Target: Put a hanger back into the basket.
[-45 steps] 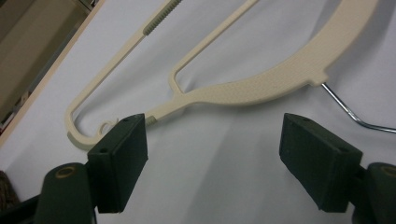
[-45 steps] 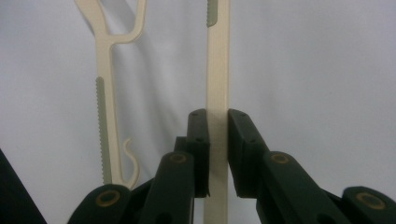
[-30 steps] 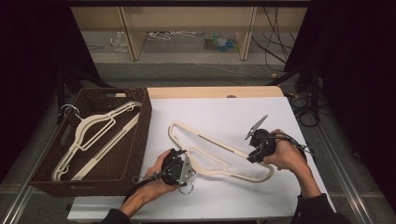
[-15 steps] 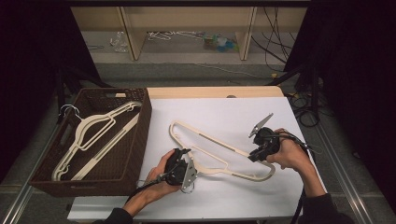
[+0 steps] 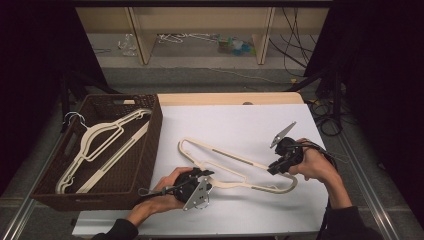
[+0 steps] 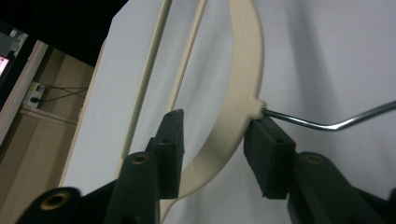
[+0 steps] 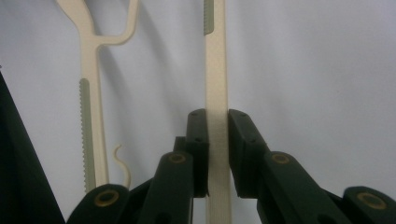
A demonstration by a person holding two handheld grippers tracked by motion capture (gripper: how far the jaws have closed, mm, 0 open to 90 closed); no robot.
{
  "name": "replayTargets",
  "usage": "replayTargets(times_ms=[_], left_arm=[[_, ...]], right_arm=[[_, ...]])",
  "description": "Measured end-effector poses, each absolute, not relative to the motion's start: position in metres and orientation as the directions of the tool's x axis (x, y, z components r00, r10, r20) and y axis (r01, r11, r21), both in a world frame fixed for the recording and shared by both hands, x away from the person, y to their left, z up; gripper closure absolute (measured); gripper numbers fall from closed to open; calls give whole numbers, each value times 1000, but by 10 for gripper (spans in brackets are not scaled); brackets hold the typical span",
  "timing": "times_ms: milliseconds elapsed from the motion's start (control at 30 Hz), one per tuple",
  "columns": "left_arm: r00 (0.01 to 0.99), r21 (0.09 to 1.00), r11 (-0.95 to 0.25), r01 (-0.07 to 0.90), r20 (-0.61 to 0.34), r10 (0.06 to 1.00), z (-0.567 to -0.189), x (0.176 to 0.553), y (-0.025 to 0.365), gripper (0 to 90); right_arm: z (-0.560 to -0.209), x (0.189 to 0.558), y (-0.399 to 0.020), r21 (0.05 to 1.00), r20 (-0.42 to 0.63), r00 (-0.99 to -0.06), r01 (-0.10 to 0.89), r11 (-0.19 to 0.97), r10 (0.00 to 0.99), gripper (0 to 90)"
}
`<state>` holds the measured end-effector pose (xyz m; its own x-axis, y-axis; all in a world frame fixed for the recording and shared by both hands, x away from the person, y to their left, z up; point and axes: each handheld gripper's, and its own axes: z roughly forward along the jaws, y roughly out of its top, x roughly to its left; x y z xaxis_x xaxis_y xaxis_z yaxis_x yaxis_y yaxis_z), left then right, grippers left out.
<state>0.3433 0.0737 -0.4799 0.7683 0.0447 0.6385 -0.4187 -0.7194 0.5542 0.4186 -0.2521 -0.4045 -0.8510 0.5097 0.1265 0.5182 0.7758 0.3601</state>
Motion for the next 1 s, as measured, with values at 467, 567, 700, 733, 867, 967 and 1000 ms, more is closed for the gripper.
replayTargets(times_ms=[467, 567, 700, 733, 867, 967, 1000], left_arm=[[673, 423, -707, -566, 732, -102, -455, 333, 71, 798], [651, 384, -716, -583, 748, -128, -447, 332, 69, 826], [641, 369, -718, -590, 755, -138, -436, 329, 65, 850], [644, 380, -714, -589, 753, -130, -436, 328, 64, 858], [644, 362, -728, -582, 752, -141, -430, 326, 63, 858], [676, 422, -733, -533, 734, -69, -421, 326, 63, 858], [676, 422, -733, -533, 734, -69, -421, 326, 63, 858]], right_arm=[[-421, 424, -261, 364, 195, -854, 520, 773, 483, 793], [-423, 424, -260, 359, 201, -849, 528, 769, 489, 783], [-420, 426, -262, 384, 183, -833, 550, 742, 522, 691], [-417, 426, -264, 399, 178, -826, 558, 728, 536, 647], [-402, 425, -269, 478, 143, -806, 565, 673, 575, 535], [-380, 419, -270, 583, 118, -771, 563, 585, 625, 424], [-380, 419, -270, 583, 118, -771, 563, 585, 625, 424]])
